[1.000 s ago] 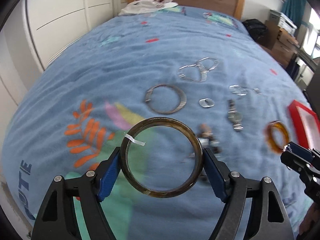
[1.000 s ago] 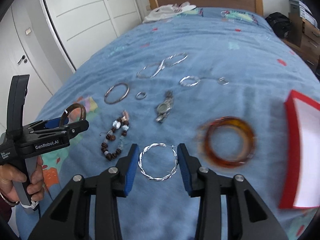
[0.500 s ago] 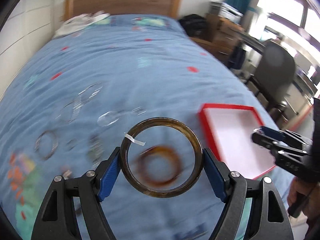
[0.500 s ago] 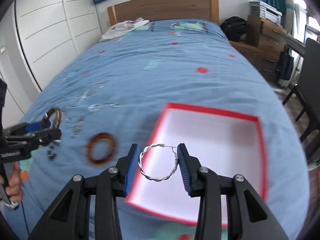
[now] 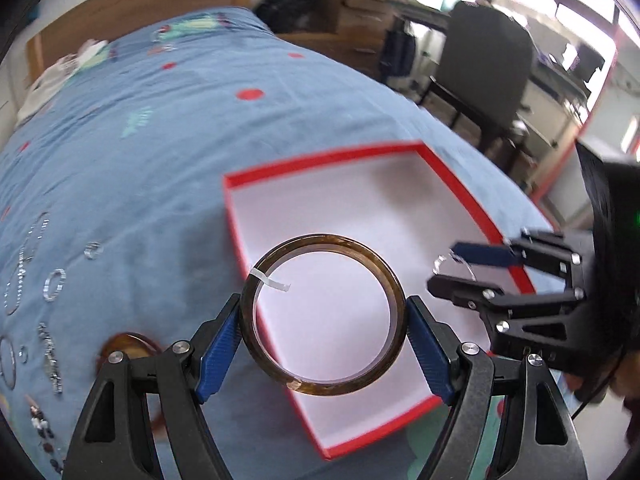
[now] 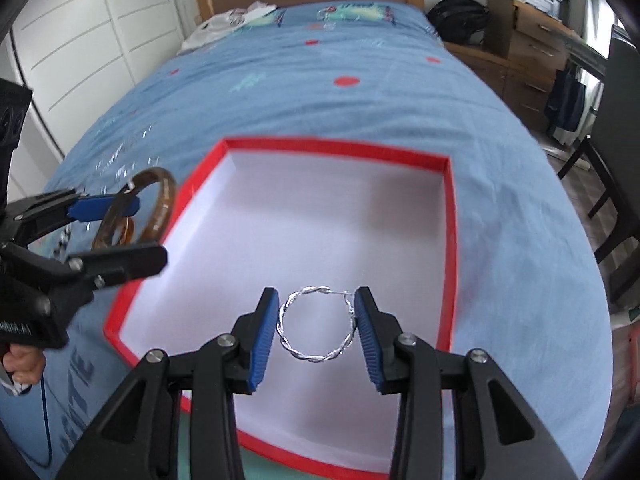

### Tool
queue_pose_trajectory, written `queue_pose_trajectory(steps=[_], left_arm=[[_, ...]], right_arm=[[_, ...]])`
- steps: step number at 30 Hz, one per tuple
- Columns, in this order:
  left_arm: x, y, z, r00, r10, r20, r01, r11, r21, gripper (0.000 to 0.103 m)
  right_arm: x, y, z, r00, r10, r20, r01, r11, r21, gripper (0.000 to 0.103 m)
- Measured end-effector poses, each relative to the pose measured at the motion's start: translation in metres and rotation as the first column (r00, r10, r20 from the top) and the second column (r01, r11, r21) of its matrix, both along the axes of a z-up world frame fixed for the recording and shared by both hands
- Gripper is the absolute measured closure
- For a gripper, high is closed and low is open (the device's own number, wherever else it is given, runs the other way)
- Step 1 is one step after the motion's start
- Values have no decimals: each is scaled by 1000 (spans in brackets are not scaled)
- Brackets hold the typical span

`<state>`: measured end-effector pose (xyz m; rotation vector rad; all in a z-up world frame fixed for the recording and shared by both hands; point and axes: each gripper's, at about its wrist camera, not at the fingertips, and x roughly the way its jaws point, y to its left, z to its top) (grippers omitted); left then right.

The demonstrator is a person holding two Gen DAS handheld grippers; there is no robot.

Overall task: Organize jewelry
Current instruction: 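Carry both held pieces to the red box and open both tools inside, then lift both tools out of the box and move back over the jewelry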

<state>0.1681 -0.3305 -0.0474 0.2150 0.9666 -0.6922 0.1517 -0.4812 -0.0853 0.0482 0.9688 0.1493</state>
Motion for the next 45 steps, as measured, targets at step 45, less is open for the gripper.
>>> queue_pose_trajectory(steps=[45], left_arm=[[-20,-33,-30,956,-292,4,285,935,210,24]], right_arm=[[-18,15,3,953,226,-201,-258,955,-148,57]])
